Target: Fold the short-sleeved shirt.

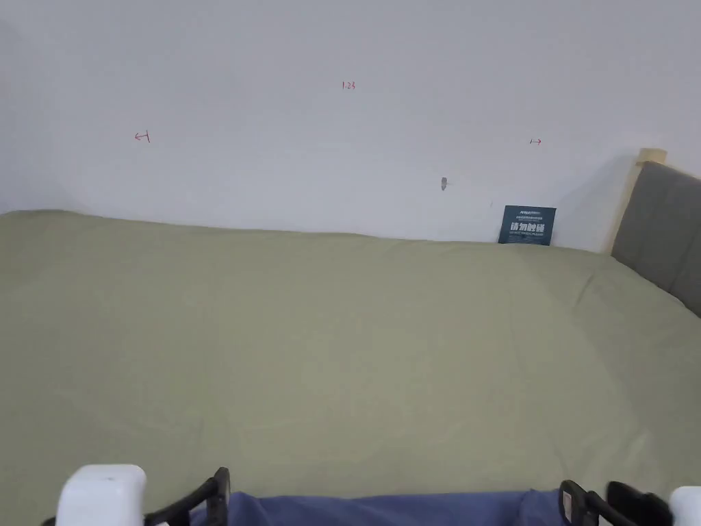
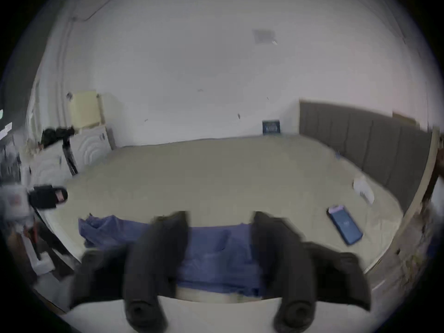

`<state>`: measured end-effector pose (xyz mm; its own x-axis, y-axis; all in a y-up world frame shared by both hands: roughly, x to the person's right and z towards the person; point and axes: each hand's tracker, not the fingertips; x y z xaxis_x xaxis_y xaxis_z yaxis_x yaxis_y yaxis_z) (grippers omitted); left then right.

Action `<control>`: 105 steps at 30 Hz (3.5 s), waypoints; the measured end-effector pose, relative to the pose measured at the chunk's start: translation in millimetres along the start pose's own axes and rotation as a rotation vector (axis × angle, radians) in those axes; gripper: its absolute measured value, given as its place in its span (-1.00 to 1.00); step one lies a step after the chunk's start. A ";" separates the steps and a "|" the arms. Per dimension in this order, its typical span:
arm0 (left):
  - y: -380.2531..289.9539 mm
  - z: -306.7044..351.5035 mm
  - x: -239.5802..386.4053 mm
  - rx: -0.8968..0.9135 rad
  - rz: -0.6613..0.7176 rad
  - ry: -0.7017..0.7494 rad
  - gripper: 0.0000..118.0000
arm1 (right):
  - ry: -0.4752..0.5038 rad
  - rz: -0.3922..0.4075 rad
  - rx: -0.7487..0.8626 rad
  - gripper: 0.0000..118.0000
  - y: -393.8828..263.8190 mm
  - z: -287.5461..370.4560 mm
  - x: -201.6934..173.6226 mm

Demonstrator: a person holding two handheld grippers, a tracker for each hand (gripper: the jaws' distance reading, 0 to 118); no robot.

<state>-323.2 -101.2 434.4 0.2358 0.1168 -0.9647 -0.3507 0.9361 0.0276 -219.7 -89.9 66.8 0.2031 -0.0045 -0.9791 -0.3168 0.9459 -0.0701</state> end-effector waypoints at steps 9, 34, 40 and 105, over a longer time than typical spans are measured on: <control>-51.6 1.2 20.2 -0.042 -0.083 0.051 -1.00 | 0.000 0.129 0.000 -1.00 -36.8 -2.3 -45.4; -90.9 -82.6 -108.2 -0.400 0.837 0.188 -0.83 | 0.038 0.063 -0.044 -1.00 -17.8 -15.4 -16.4; -87.5 -75.7 -102.2 -0.306 0.900 0.137 -0.83 | 0.045 0.074 -0.051 -1.00 -22.2 -9.4 -16.4; -147.8 -137.4 179.9 -0.553 0.578 -0.591 -1.00 | 0.005 0.001 -0.022 -1.00 -3.9 37.9 12.3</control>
<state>-353.5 -264.1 220.8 0.2566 0.7936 -0.5517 -0.8917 0.4146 0.1815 -181.0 -81.3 62.3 0.1979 -0.0049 -0.9802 -0.3371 0.9386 -0.0728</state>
